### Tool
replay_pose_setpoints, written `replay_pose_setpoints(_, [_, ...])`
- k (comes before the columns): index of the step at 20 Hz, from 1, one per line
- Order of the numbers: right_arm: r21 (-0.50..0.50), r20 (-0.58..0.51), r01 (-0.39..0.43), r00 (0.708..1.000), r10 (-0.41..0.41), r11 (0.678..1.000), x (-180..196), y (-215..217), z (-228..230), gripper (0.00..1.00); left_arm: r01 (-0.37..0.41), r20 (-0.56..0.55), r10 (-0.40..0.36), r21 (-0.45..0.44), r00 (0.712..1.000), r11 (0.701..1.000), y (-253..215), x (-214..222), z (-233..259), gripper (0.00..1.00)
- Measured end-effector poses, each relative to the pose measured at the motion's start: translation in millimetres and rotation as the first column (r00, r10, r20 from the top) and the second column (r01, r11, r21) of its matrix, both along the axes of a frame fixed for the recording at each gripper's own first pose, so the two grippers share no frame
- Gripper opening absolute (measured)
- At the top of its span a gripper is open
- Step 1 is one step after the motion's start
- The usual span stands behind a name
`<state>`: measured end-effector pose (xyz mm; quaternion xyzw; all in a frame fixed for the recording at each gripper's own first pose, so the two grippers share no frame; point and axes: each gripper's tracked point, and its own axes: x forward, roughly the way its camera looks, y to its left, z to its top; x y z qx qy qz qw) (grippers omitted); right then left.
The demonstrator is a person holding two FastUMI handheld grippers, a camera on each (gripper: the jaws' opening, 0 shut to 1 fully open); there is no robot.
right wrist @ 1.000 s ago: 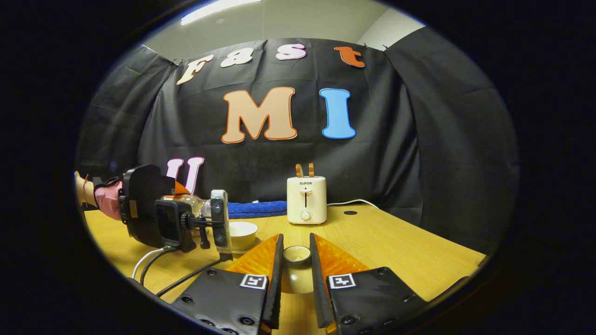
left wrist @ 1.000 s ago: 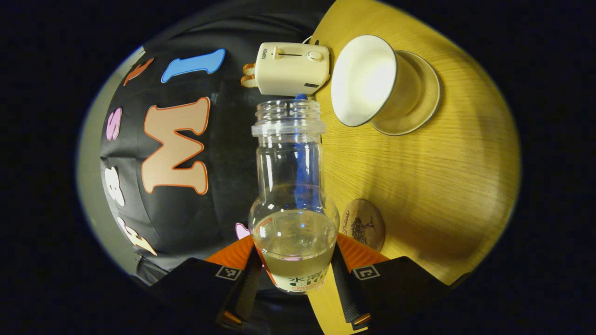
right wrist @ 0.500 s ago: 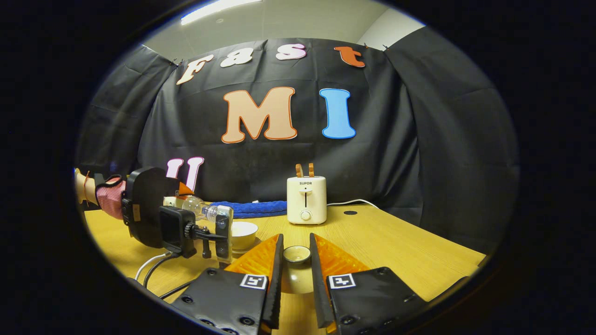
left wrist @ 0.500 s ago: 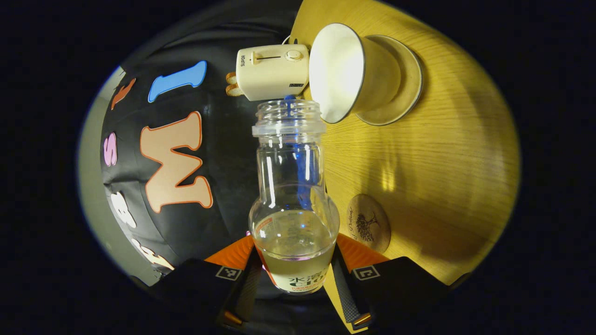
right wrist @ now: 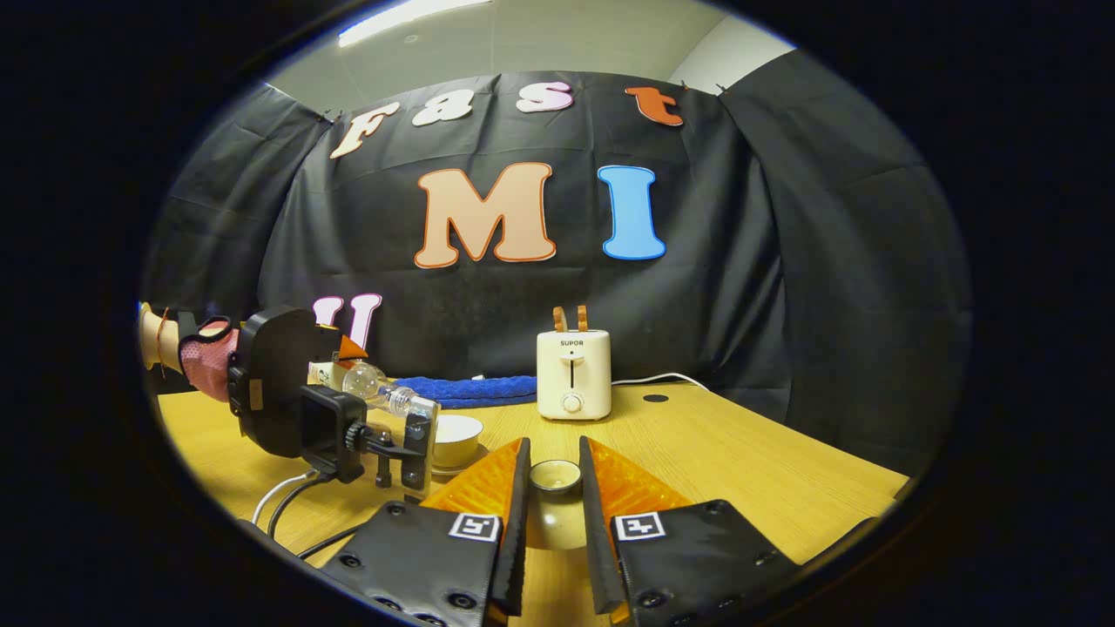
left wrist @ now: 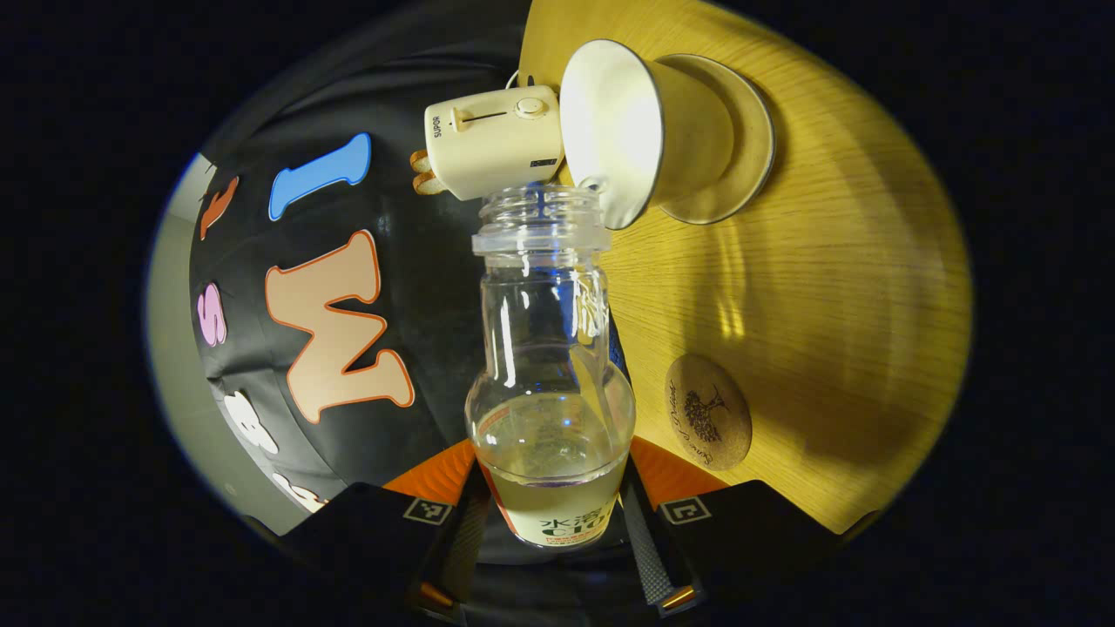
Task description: Open the teacup lid with one hand, grasp the water bottle and pour water into the teacup with the other hand; after pouring, place the water bottle on the coaster and then close the teacup lid.
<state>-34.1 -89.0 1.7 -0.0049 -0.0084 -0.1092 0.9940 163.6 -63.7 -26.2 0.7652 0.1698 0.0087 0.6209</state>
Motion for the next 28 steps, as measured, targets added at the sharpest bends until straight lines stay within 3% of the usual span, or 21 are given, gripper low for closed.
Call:
replay_pose_setpoints(12, [0.001,-0.002,-0.002,1.000,0.002,1.000,0,0,0,0.34,0.037,-0.006,-0.037,0.100,0.999,0.994,-6,5,17,0.71])
replay_pose_setpoints(28, [0.001,-0.003,-0.006,1.000,0.006,1.000,0,1,0,0.34,0.087,0.075,-0.108,0.244,0.991,0.966,-22,9,73,0.70])
